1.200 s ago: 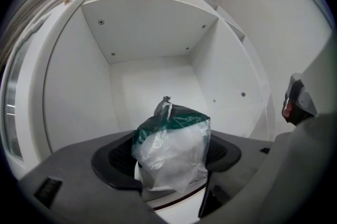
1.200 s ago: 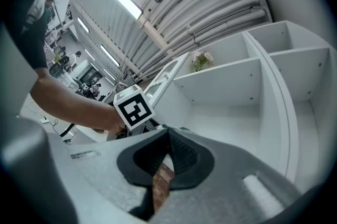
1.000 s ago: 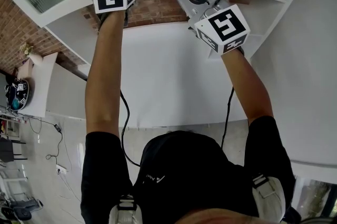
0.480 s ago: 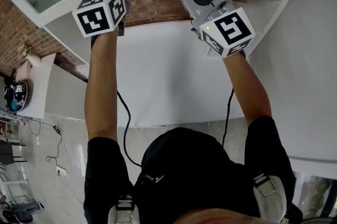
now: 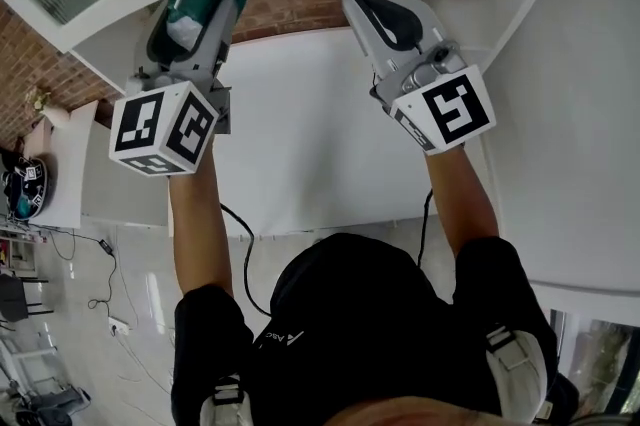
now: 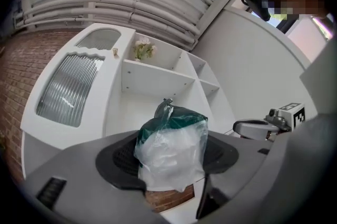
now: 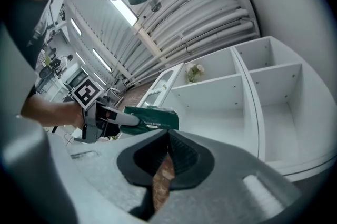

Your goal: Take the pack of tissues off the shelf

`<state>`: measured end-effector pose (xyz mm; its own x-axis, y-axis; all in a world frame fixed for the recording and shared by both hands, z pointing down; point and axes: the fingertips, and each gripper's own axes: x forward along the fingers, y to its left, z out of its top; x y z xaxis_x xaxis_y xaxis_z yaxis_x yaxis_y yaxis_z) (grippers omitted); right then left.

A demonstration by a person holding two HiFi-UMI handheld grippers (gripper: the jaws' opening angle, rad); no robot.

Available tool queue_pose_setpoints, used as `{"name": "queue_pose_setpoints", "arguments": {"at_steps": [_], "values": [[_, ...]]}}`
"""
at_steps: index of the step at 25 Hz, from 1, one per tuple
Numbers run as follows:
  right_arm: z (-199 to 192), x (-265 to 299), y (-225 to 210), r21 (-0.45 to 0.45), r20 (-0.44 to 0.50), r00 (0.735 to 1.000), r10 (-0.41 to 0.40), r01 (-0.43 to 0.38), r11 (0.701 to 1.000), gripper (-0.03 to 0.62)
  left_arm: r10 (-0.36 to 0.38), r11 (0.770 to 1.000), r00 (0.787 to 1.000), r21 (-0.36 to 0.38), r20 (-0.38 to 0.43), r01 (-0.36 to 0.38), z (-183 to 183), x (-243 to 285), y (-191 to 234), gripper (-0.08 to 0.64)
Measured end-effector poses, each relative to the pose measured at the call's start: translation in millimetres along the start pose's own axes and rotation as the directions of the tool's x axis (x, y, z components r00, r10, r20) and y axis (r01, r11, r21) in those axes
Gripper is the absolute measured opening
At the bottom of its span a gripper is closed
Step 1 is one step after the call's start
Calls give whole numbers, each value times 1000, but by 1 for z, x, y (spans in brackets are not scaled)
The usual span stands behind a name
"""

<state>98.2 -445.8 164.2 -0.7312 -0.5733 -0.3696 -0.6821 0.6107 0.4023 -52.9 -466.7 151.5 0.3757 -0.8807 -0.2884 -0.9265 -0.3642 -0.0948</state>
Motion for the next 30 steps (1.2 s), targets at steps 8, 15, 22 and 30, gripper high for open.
{"name": "queue_pose_setpoints", "arguments": {"at_steps": [8,15,22,30], "values": [[-15,-33,37,78,2,1000,1,-1,997,2,-44,998,999,-43,-10,43,-33,-52,-33,285],[-42,-62,52,136,-5,1000,-1,2,991,2,-64,997,998,-52,-18,63,-60,-71,-57,285],[-47,-63,57,147,-14,1000,4,-2,989,2,-96,993,995,-71,-19,95,-65,-73,-63,285],[-42,-63,61,149,-22,1000,-5,8,989,0,-117,991,993,-75,-22,115,-60,-74,-65,285]]}}
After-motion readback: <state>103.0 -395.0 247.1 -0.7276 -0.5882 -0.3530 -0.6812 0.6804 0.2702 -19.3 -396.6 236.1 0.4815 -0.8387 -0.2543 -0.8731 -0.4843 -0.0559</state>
